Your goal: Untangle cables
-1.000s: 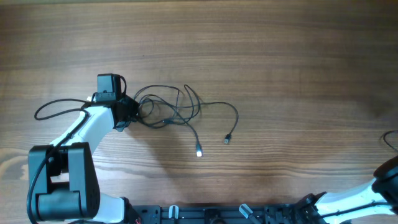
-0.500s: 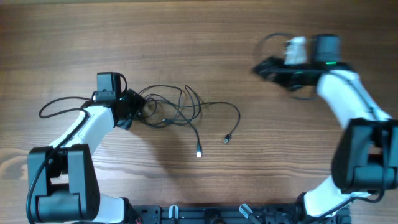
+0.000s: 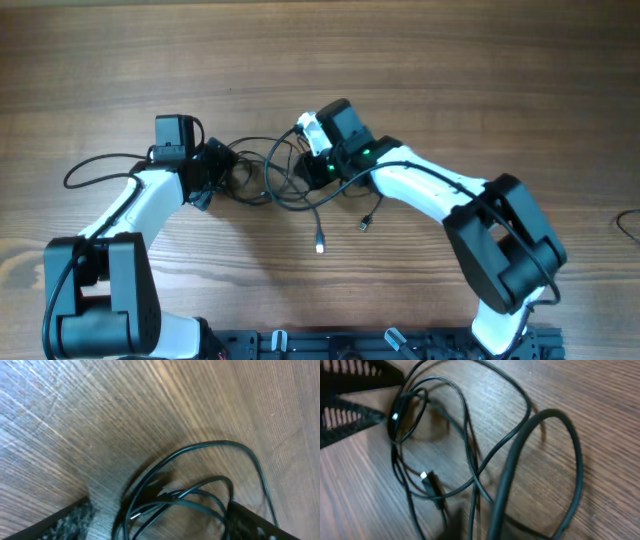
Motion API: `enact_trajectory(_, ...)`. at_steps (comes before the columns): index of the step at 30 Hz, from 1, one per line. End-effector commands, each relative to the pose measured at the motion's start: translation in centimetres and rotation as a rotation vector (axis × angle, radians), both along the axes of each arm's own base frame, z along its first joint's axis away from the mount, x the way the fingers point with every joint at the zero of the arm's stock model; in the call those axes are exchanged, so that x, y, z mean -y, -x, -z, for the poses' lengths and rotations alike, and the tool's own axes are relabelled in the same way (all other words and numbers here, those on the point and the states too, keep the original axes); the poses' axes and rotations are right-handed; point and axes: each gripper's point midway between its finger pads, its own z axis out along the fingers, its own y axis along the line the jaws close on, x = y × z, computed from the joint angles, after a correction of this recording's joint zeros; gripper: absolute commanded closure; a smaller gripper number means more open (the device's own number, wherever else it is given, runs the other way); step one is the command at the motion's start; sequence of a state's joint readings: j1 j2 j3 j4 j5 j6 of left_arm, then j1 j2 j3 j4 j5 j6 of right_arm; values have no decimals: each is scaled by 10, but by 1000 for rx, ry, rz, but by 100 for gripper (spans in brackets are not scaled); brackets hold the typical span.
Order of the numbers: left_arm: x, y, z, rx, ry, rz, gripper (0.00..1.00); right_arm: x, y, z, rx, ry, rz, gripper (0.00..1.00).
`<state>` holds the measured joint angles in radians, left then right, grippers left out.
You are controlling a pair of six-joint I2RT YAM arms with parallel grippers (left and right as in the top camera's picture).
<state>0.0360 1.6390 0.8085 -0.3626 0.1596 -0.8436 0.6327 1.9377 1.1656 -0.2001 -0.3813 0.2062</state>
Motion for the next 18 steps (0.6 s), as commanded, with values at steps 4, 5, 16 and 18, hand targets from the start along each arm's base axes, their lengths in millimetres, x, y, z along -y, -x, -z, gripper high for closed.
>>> enact_trajectory(4,28,24,21,7,26,416,20,-5,-7,-24,-24,-132,6,96)
enact_trajectory(5,33,23,19,47,11,528,21,-7,-5,-31,-30,-168,-22,96)
enact_trajectory(16,13,-7,8,164,-182,642,47,-1,2,-30,-77,-167,-32,96)
enact_trajectory(18,12,-5,9,153,-179,630,49,-1,2,-30,-77,-167,-33,96)
